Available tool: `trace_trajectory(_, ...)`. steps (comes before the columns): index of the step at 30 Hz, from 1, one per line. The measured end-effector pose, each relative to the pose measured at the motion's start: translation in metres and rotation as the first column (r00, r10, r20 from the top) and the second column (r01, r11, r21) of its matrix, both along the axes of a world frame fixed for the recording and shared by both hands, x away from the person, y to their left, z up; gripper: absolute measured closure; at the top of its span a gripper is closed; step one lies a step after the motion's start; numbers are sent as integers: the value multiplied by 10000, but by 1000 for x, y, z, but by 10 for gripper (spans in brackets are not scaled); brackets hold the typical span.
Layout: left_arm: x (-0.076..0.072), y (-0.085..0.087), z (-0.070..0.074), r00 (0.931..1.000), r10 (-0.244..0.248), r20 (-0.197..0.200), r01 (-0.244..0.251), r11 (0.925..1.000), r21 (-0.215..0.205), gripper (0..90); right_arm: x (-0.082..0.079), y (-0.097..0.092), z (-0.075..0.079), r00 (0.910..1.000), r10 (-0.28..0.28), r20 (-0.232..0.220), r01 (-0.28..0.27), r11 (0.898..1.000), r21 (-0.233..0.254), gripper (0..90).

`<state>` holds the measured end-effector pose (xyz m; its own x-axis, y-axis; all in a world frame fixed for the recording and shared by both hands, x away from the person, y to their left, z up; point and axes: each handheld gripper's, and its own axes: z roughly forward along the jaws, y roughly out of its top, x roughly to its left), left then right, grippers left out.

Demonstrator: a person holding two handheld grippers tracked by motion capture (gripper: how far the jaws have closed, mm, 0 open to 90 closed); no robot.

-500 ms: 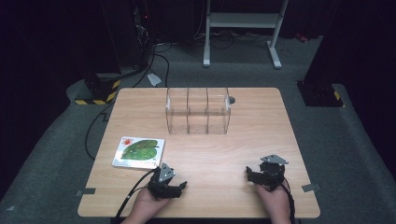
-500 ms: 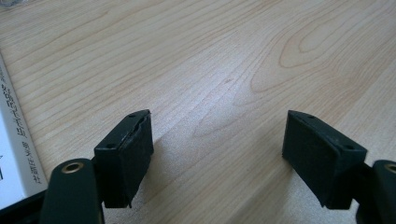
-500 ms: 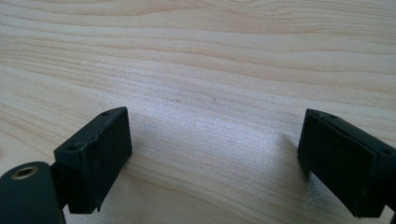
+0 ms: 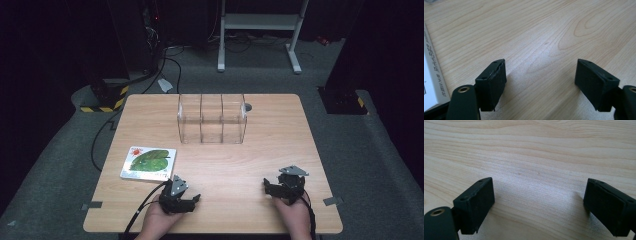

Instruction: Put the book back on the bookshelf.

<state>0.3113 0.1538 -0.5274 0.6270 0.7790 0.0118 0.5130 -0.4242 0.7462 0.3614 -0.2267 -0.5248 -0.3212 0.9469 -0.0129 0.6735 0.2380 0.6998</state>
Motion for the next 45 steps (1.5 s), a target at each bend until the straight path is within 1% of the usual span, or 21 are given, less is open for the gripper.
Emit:
trace_trajectory(5,-1,-1,0,10000,-35,-27,35,10000,19,251,0,0,0,10000,2,6,-2,10000,-7,94)
trace_trajectory(6,0,-1,1,10000,-64,14,64,9998,176,246,0,0,0,10000,7,9,-7,10000,-3,94)
trace_trajectory(7,0,-1,1,9999,-74,-114,75,9999,119,224,0,0,0,10000,7,7,-7,10000,-4,94)
trace_trajectory(9,2,-1,1,9995,-237,-231,242,9995,196,183,0,0,0,10000,9,10,-9,10000,-8,95)
trace_trajectory(10,2,0,2,9993,-320,-190,326,9990,305,155,0,0,0,10000,15,13,-15,10000,-4,96)
trace_trajectory(11,3,0,2,9989,-404,-227,411,9986,341,155,0,0,0,10000,15,13,-15,10000,-4,96)
trace_trajectory(12,2,0,2,9977,-556,-383,566,9981,253,143,0,0,0,10000,12,9,-12,10000,-1,95)
trace_trajectory(13,3,1,2,9966,-680,-467,694,9972,292,127,0,0,0,10000,15,10,-15,10000,-3,95)
trace_trajectory(17,3,2,3,9952,-811,-547,833,9958,387,114,0,0,0,10000,15,11,-15,10000,-5,96)
trace_trajectory(19,4,4,6,9955,-846,-433,864,9953,430,103,0,0,0,10000,13,8,-13,10000,-2,96)
trace_trajectory(21,4,7,10,9965,-788,-272,795,9966,238,101,0,0,0,10000,13,9,-13,10000,1,96)
trace_trajectory(25,6,15,15,9970,-777,-21,778,9969,100,101,0,0,0,10000,12,10,-12,10000,-4,96)
trace_trajectory(29,6,24,22,9971,-692,316,699,9973,-236,100,0,0,0,10000,17,23,-17,10000,0,102)
trace_trajectory(30,7,28,25,9974,-579,440,596,9975,-380,100,0,0,0,10000,44,52,-44,10000,-12,107)
trace_trajectory(34,12,36,31,9982,-438,417,457,9978,-473,100,0,0,0,10000,57,53,-57,10000,-7,109)
trace_trajectory(37,15,41,36,9980,-402,496,414,9989,-225,100,0,0,0,9999,109,96,-109,9999,18,121)
trace_trajectory(39,19,44,38,9982,-322,506,335,9991,-249,100,0,1,0,9999,107,69,-108,9999,38,121)
trace_trajectory(40,21,46,39,9981,-306,537,307,9995,-13,100,0,1,0,9998,176,76,-176,9998,10,120)
trace_trajectory(42,24,50,39,9988,-231,433,234,9997,-73,100,0,2,0,10000,68,58,-68,10000,55,120)
trace_trajectory(44,26,52,37,9991,-139,410,149,9996,-246,100,0,3,0,10000,-6,74,5,10000,20,116)
trace_trajectory(45,27,56,35,9990,-20,446,31,9997,-249,100,0,4,0,10000,-63,49,63,10000,43,114)
